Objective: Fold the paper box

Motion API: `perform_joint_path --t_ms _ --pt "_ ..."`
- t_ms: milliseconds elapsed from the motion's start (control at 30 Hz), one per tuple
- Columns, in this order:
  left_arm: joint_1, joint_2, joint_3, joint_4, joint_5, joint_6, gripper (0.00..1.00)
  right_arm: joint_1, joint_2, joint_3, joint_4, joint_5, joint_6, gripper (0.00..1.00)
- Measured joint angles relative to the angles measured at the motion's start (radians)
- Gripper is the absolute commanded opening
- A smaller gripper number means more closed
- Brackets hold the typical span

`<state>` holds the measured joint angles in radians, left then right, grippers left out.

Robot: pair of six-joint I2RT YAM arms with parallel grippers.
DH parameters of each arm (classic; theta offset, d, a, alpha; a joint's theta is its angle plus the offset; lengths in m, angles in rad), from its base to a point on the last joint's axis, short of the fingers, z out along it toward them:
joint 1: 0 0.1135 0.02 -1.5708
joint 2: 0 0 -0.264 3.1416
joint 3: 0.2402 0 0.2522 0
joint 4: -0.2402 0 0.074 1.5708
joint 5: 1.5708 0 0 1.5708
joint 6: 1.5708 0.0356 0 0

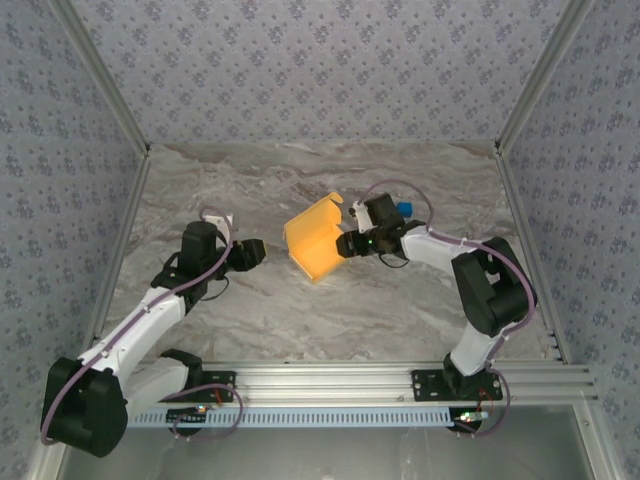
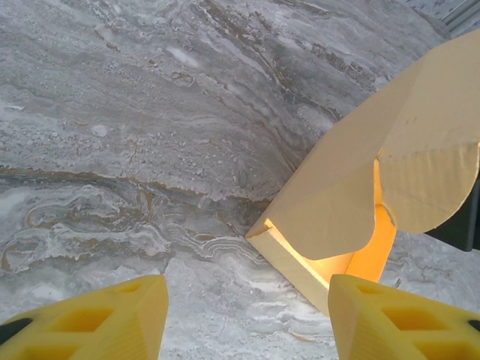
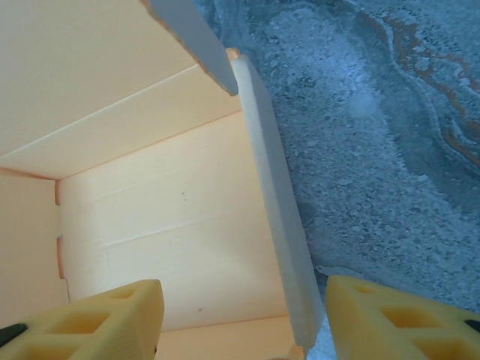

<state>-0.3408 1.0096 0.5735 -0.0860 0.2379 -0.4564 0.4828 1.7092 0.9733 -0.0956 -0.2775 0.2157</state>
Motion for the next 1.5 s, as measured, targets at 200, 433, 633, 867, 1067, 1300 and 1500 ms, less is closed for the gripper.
perform_joint_path --t_ms 200,433,633,867,1067,1300,1500 --pt "0.000 0.000 0.000 -0.017 -0.018 0.002 0.59 0.007 -0.002 -0.038 0.040 -0.053 0.016 0.60" --pt "0.000 0.000 0.000 -0.026 -0.033 0.003 0.58 0.032 -0.051 -0.107 0.047 -0.079 0.036 0.61" --pt "0.000 0.000 0.000 -0.026 -0.031 0.003 0.63 -0.002 -0.181 -0.112 0.003 -0.016 0.027 0.63" --pt "0.000 0.000 0.000 0.006 0.019 -0.003 0.79 -0.134 -0.237 -0.037 -0.114 0.204 0.012 0.71" --pt "0.000 0.000 0.000 0.053 0.154 -0.006 0.88 -0.247 -0.117 0.139 -0.209 0.373 -0.006 0.82" --pt "-0.041 -0.006 0.000 0.104 0.291 -0.010 0.95 -0.314 0.125 0.332 -0.292 0.399 -0.046 0.82" --pt "-0.072 -0.008 0.002 0.103 0.320 0.011 0.95 -0.317 0.257 0.456 -0.356 0.382 -0.083 0.80"
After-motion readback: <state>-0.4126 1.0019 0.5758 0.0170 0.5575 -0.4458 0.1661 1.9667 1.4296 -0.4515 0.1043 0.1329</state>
